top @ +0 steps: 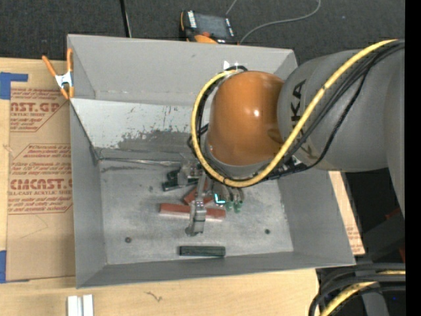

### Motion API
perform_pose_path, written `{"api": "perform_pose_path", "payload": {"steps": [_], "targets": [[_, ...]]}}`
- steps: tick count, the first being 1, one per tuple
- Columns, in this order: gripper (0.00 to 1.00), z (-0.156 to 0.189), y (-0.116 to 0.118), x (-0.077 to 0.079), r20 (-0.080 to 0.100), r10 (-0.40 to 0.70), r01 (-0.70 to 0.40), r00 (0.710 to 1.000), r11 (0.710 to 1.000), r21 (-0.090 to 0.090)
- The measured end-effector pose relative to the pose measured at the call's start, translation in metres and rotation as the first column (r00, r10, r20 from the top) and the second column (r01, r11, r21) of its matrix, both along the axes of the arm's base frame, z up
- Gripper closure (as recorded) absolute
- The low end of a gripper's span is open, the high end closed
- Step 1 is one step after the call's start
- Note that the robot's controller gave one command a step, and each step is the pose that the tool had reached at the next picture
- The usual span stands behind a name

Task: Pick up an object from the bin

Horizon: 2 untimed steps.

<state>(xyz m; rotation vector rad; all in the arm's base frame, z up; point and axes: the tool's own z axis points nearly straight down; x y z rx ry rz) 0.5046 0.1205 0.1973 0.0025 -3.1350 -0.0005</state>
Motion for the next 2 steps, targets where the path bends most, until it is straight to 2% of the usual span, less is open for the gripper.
{"api": "perform_pose_path", "payload": {"steps": [1,2], "targets": [[0.00,-0.082,-0.030,0.080,0.007,-0.021,0.021,1.000,1.000,-0.001],[0.00,-0.129,-0.019,0.085,0.007,-0.020,0.020,1.000,1.000,0.002]]}}
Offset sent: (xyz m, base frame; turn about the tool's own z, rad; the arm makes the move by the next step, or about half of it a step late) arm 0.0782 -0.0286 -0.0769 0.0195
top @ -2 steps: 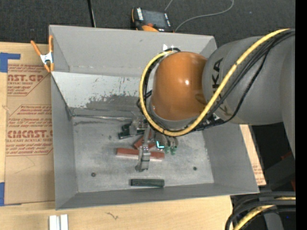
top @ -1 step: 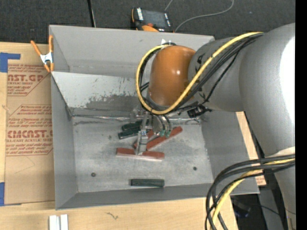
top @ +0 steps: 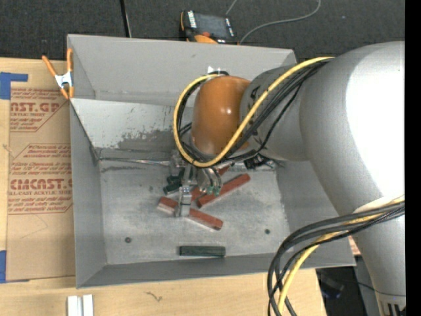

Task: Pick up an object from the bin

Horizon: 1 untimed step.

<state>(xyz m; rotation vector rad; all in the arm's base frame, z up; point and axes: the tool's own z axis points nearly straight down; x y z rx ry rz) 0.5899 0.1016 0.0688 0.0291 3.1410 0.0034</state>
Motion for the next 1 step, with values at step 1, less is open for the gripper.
{"api": "perform_pose_path", "payload": {"steps": [1], "targets": [[0.00,0.0025,-0.0414,0.0009,0.005,-0.037,0.037,0.999,0.999,-0.001]]}}
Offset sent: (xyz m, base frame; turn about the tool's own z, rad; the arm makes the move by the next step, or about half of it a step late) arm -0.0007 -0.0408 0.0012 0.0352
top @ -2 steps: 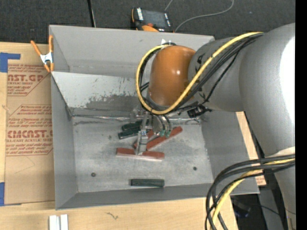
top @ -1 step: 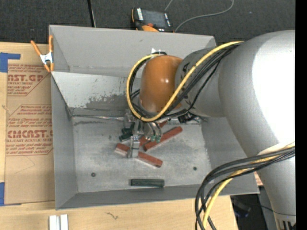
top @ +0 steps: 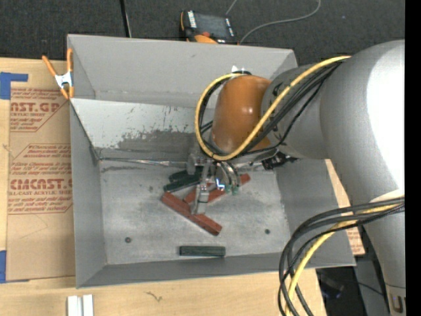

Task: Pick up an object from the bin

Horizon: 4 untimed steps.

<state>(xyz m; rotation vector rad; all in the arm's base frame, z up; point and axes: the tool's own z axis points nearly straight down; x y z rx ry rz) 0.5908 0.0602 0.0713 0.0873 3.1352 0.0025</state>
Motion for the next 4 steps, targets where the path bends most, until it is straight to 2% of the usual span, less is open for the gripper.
{"api": "perform_pose_path", "payload": {"steps": [1,2,3,4], "targets": [[1.00,0.0062,0.0010,0.0037,0.009,0.001,-0.001,1.000,1.000,0.001],[0.00,-0.0006,0.0013,-0.0007,-0.002,0.002,-0.002,1.000,1.000,0.000],[1.00,0.0035,0.0016,0.0018,0.004,0.002,-0.002,1.000,1.000,0.002],[1.00,0.0035,0.0017,0.0018,0.004,0.002,-0.002,1.000,1.000,0.002]]}}
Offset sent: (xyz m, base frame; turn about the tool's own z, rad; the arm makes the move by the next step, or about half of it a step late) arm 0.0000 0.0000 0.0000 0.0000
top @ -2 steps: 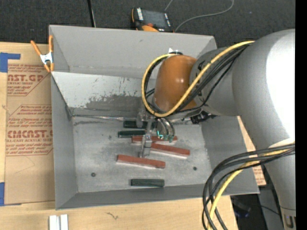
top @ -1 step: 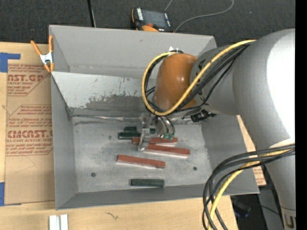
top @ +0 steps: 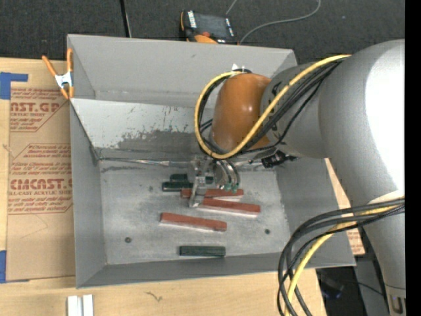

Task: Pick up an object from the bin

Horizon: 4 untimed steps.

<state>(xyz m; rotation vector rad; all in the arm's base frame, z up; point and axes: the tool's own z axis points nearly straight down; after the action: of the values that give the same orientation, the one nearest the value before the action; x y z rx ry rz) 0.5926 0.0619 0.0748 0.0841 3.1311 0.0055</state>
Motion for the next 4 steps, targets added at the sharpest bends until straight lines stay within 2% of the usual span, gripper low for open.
{"api": "perform_pose_path", "payload": {"steps": [4], "targets": [[1.00,0.0000,0.0000,0.0000,0.000,0.000,0.000,1.000,1.000,0.000]]}}
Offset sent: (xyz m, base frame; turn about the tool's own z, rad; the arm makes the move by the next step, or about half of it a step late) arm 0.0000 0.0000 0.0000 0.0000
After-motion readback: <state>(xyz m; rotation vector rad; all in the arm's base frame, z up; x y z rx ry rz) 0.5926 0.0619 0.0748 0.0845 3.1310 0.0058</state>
